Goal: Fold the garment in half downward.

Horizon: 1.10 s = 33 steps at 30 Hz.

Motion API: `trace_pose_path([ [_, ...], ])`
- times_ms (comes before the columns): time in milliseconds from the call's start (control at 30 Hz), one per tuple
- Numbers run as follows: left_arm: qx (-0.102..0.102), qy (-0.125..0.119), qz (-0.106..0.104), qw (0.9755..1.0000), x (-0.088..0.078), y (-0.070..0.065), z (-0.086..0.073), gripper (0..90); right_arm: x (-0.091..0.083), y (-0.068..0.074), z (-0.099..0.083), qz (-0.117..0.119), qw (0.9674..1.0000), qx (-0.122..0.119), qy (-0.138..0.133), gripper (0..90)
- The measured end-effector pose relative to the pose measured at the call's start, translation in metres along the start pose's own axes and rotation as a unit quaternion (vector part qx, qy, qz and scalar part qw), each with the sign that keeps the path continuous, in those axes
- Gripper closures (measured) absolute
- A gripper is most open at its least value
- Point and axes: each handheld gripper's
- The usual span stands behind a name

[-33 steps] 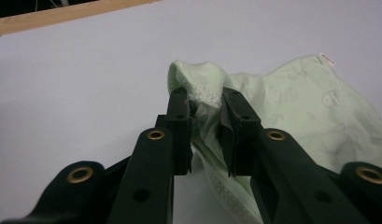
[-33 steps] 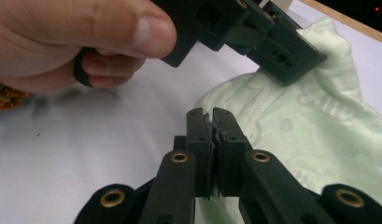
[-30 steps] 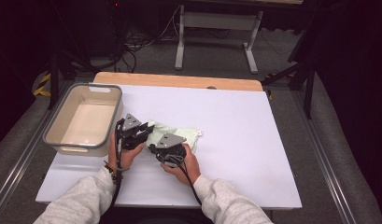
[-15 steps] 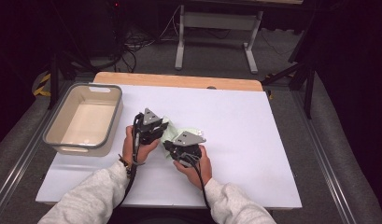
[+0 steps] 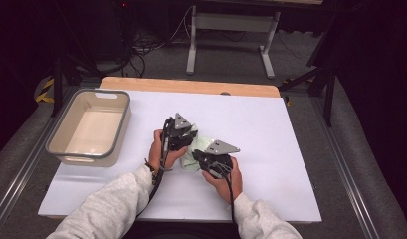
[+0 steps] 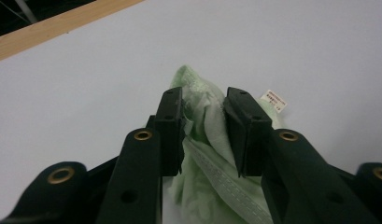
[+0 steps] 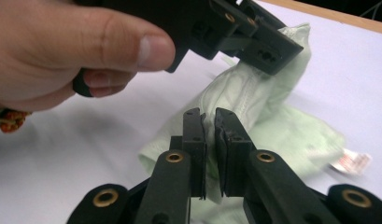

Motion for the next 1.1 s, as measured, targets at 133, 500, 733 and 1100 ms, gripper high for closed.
trace_pose_path([
  [133,0.0,0.003,-0.006,1.0,0.006,-0.003,0.002,59.1,-0.004,-0.007,-0.009,-0.006,0.9999,0.002,0.011,82.6],
  [500,0.009,-0.042,-0.034,0.9985,-0.016,0.005,-0.003,40.3,-0.009,-0.013,-0.022,0.0,0.9994,-0.002,0.035,73.4],
  [733,0.098,-0.013,-0.03,0.9946,-0.033,-0.007,-0.028,50.1,-0.016,-0.018,-0.027,0.009,0.9994,0.011,0.032,58.7],
  [1100,0.15,0.007,-0.114,0.982,-0.042,-0.017,-0.067,60.3,-0.035,-0.03,-0.007,-0.014,0.9997,-0.002,-0.02,61.5],
])
Point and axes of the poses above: each handheld gripper's, and its own axes: x roughly forward along the jaws, z roughly out of its top, y roughly to its left, and after that the axes turned 11 degrees about y, right-handed
